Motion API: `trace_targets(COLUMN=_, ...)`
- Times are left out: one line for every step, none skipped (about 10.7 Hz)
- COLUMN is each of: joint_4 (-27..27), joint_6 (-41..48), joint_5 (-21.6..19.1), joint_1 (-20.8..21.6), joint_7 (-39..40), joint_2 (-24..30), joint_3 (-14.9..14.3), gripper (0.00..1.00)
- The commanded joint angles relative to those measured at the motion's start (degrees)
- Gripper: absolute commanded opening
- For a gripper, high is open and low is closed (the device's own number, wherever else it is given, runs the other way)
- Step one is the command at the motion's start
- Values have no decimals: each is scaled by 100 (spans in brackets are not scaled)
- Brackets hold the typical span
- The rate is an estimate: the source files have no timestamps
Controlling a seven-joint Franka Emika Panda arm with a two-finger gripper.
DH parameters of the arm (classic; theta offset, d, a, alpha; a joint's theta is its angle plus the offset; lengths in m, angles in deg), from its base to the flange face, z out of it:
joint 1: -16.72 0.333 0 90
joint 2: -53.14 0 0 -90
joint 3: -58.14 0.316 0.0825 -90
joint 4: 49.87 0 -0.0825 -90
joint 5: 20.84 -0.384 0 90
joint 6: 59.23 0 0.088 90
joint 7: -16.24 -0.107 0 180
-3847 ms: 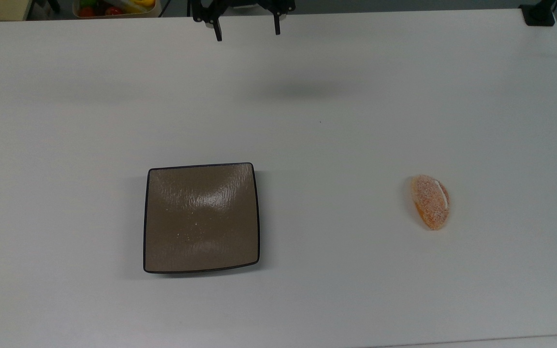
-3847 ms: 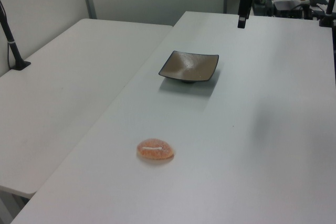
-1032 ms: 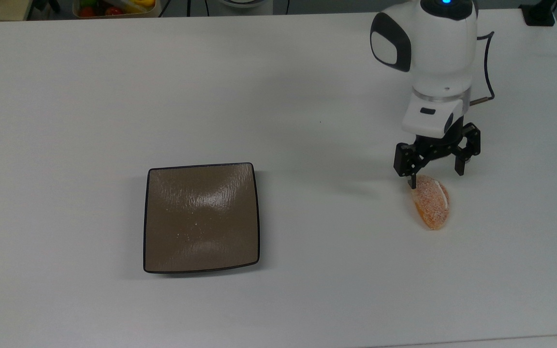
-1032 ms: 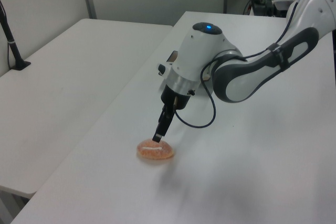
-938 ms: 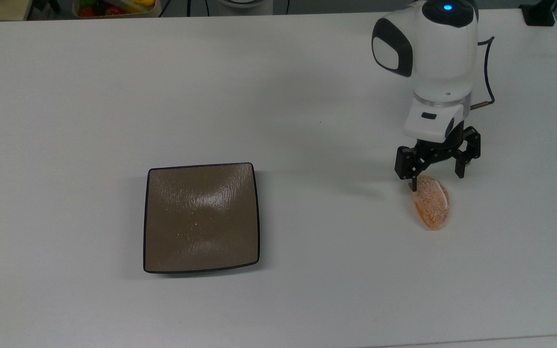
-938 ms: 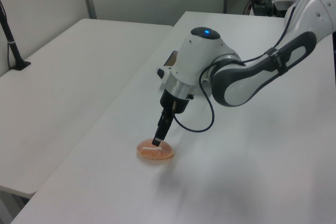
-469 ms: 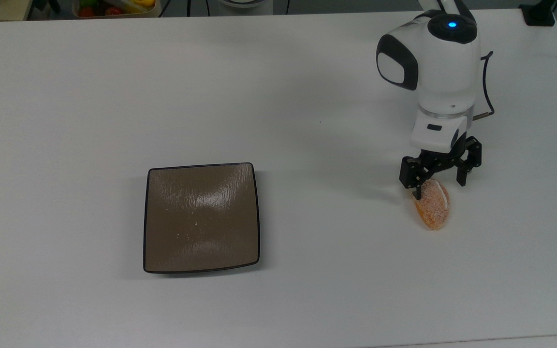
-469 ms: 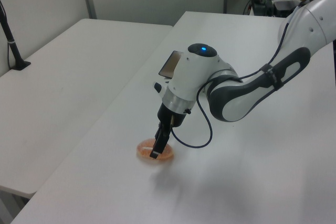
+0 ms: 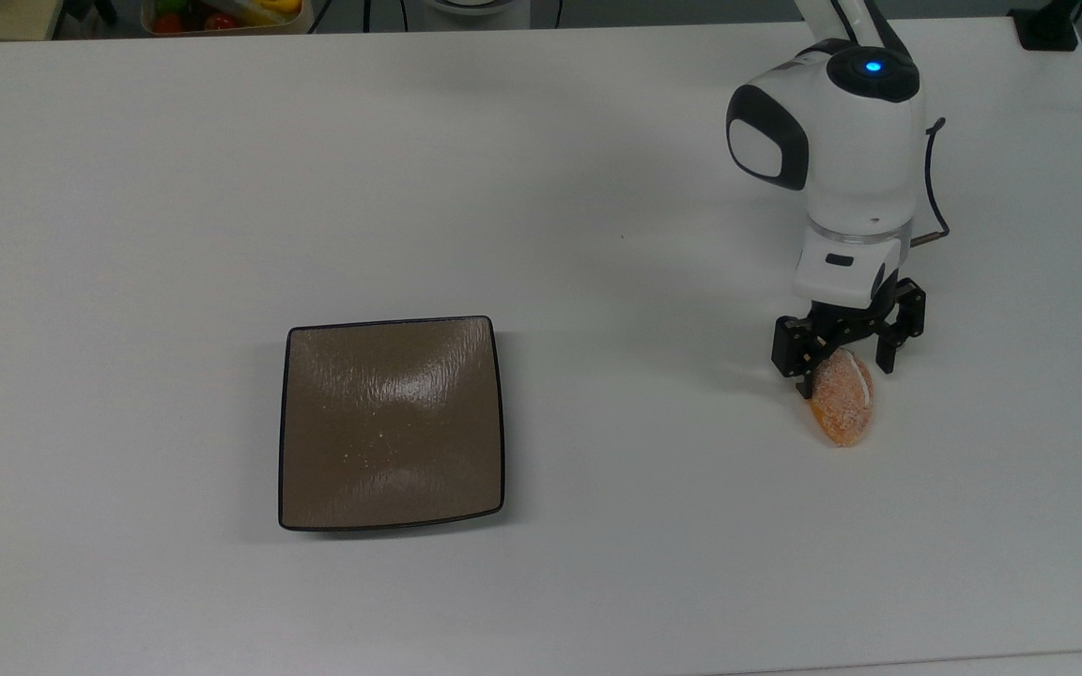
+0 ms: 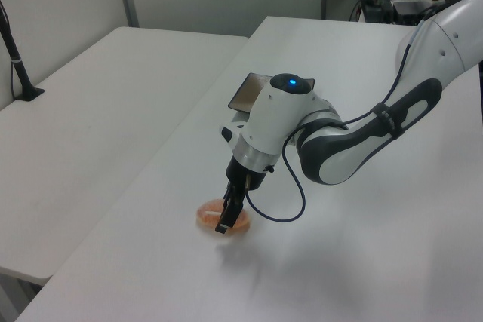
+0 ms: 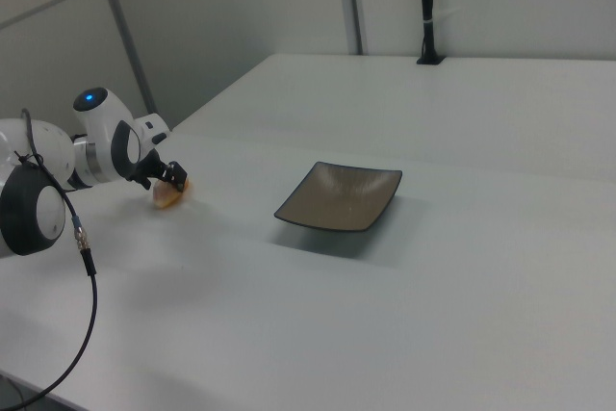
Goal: Bread is placed on a ceramic plate
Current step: 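Lower the gripper around the bread roll and close on it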
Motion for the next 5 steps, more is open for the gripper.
trace_targets(joint_4=-99, joint_6=-126, joint_5=149, joint_1=65, joint_7=-157, joint_2=-79, joint_3=-71, gripper=71)
trace_targets(joint_4=-91, joint_6=-126, joint_5=149, joint_1=65, joint_7=-157, joint_2=-79, joint_3=-62, gripper=59)
trace_targets(joint_4=-82, joint_6=-126, joint_5=149, joint_1=65, joint_7=-157, joint_2=-71, joint_3=-62, gripper=48)
trace_targets(joint_4=-82, joint_6=-126, joint_5=149, joint_1=65, joint_7=-157, joint_2=-71, joint_3=-62, gripper=40)
trace_targets(joint_4=-64, joint_6=-126, joint_5=149, joint_1=56, joint_7=-157, joint_2=-71, joint_3=-62, gripper=35)
